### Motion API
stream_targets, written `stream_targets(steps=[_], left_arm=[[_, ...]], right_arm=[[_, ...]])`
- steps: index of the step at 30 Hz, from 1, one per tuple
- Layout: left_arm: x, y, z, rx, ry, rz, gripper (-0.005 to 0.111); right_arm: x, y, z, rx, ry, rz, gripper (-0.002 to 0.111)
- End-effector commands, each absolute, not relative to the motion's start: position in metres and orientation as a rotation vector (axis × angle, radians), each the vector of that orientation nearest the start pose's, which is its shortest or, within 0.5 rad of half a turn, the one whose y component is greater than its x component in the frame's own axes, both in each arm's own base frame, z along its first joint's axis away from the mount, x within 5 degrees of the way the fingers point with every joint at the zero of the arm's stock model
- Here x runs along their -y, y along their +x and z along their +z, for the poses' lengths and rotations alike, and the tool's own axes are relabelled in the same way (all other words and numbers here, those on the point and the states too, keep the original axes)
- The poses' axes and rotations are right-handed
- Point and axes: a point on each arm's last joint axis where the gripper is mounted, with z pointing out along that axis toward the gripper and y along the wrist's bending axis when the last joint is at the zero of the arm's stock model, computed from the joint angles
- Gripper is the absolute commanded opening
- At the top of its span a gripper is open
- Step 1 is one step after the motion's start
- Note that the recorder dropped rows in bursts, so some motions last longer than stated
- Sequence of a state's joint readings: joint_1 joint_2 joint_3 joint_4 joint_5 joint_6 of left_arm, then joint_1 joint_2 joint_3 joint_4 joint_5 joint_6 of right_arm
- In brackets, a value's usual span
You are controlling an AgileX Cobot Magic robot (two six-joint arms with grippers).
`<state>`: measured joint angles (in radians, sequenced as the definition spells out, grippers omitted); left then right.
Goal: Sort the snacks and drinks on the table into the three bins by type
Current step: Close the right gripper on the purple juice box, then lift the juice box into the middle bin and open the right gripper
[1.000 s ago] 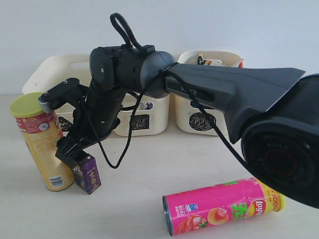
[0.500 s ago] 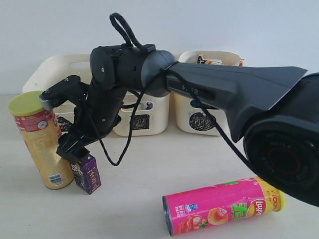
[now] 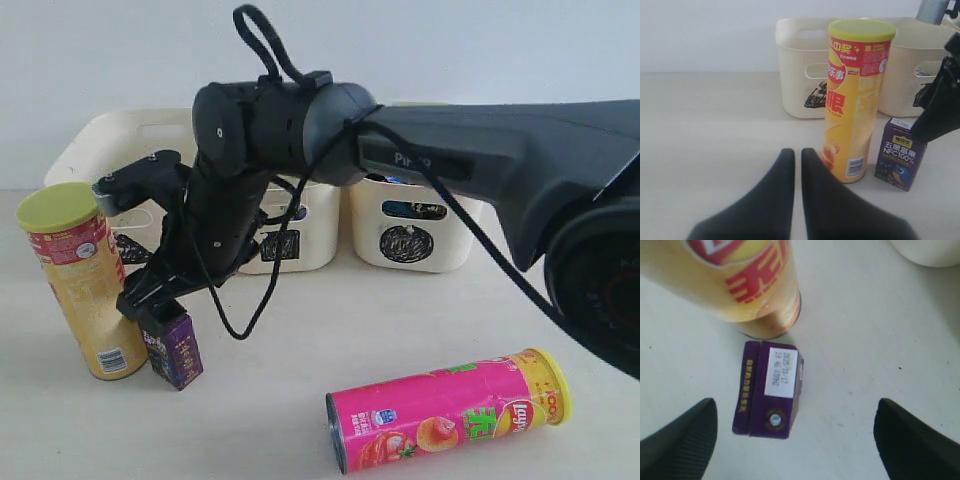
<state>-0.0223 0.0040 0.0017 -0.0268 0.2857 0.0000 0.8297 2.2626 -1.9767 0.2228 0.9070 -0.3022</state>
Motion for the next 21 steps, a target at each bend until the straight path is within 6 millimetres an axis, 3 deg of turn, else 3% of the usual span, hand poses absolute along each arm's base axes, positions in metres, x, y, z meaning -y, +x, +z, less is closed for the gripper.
stream_targets(steps=[1,7,13,17,21], left_arm=[[0.002,0.055,0.188,-1.762,-0.007,-0.049,0.004],[0.002,0.055,0.188,-1.762,-0.007,-0.049,0.004],[0.002,0.055,0.188,-1.762,-0.007,-0.049,0.004],[0.002,0.055,0.188,-1.762,-0.007,-0.049,0.004],[0.002,0.055,0.188,-1.762,-0.007,-0.049,0.004]], right_arm=[[-0.381,0.329,0.193,-2.32,-1.258,0.466,0.076],[-0.384,0.326,0.184,-2.306,-1.231,0.542,0.076],[-0.383,0.326,0.157,-2.298,-1.209,0.514,0.075],[-0.384,0.326,0.153,-2.286,-1.199,0.51,0.075],[-0.384,0.326,0.153,-2.282,-1.193,0.511,0.054]])
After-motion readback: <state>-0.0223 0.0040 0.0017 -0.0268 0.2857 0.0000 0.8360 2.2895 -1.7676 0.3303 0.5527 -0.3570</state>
